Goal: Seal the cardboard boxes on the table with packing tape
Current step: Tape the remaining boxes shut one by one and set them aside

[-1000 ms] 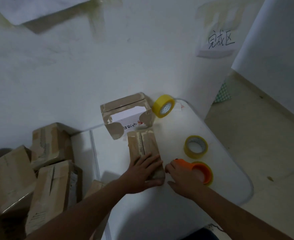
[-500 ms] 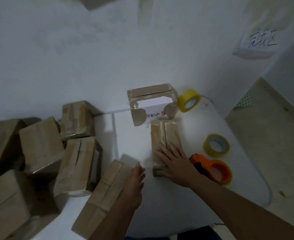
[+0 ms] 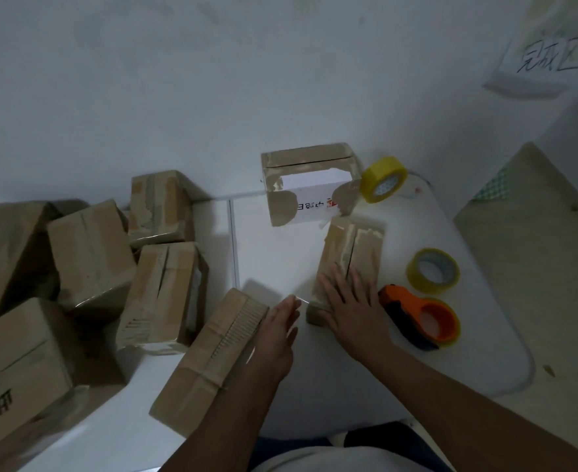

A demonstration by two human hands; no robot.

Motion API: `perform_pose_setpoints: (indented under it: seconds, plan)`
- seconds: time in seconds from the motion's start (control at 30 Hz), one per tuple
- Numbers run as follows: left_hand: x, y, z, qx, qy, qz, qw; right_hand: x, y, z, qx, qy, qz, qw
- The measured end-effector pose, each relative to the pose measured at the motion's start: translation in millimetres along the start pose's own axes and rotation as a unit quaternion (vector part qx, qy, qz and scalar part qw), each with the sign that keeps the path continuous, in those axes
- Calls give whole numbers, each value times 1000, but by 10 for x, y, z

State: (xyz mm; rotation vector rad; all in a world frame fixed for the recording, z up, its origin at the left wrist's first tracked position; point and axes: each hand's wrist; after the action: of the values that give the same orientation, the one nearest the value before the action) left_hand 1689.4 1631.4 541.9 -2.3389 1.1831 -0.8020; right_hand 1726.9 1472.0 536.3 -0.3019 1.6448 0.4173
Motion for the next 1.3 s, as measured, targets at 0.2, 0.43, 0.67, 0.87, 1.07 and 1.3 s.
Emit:
perform_pose_setpoints:
  seconds: [0.2,0.43,0.67,0.87,1.07,1.3]
  plan:
    - [-25,23,82,41,-20,-3,999,38,-12,-11,2,-1,-8,1000]
    - [-53,40,185,93,-29,54,994,14,-14,-27,-8,-16,-15,1000]
    - [9,-16,281,103,-25,103,989,20,-23,-3,-16,-31,-27,999]
    - [50,0,364,77,-2,101,992,1,-11,-5,-14,-29,-22,999]
    - [97,12,367,61,4,119,991,-19,-2,-6,-9,-30,-21,999]
    - [102,91,372,37,-1,165,986,-1,1,-19,-5,-28,-16,999]
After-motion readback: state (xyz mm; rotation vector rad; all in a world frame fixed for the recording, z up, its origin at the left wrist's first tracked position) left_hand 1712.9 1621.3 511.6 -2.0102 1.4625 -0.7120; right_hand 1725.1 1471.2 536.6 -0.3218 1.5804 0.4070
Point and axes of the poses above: each hand's wrist, its own z-axis towards the middle knuckle, its own x-axis out of the palm, y = z × x, and after that the axes turned 5 degrees about -x, right-handed
